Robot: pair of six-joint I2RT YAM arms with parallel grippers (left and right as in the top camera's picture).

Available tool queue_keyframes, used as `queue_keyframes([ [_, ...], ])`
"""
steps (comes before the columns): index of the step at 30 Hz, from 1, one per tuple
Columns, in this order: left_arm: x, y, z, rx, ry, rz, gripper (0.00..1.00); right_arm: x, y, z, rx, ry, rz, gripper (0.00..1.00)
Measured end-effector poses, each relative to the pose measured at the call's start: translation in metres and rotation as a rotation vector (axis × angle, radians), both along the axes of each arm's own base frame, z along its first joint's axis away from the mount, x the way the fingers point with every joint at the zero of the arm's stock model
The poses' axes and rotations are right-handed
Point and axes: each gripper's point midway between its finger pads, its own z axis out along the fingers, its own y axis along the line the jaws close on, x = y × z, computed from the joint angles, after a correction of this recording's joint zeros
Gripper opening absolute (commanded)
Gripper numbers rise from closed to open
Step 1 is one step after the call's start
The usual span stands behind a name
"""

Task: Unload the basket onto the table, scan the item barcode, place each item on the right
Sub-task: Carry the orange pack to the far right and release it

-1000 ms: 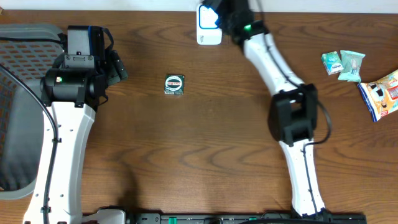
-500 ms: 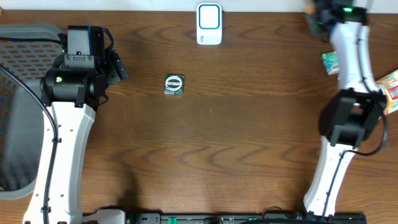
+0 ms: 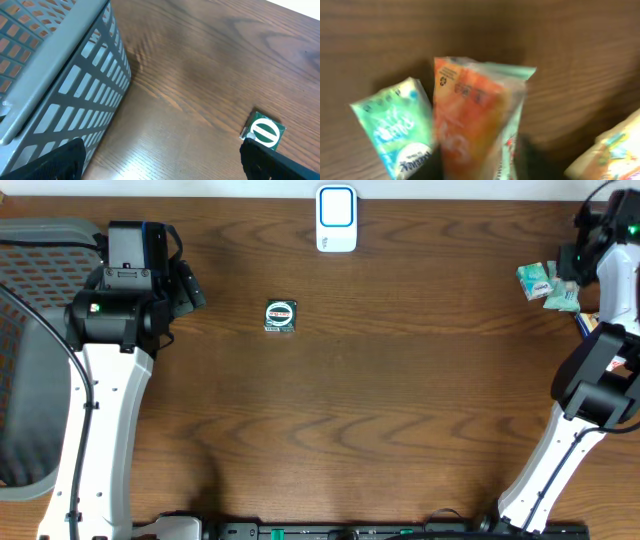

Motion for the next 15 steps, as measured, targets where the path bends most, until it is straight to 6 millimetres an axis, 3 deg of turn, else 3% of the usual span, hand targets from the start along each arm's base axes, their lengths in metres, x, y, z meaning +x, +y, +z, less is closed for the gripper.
queue_keyframes([
  [4,0.0,0.0,0.0,0.0,0.0,0.0,0.98,-0.007,0.006,-0.014,0.025,0.029,0.002,0.99],
  [10,0.0,0.0,0.0,0.0,0.0,0.0,0.98,0.002,0.024,-0.013,0.068,0.003,0.032,0.99],
  [13,0.0,0.0,0.0,0.0,0.0,0.0,0.98,0.014,0.043,-0.002,0.104,-0.047,0.077,0.99],
  [15,0.0,0.0,0.0,0.0,0.0,0.0,0.98,0.026,0.06,0.02,0.13,-0.116,0.122,0.99],
])
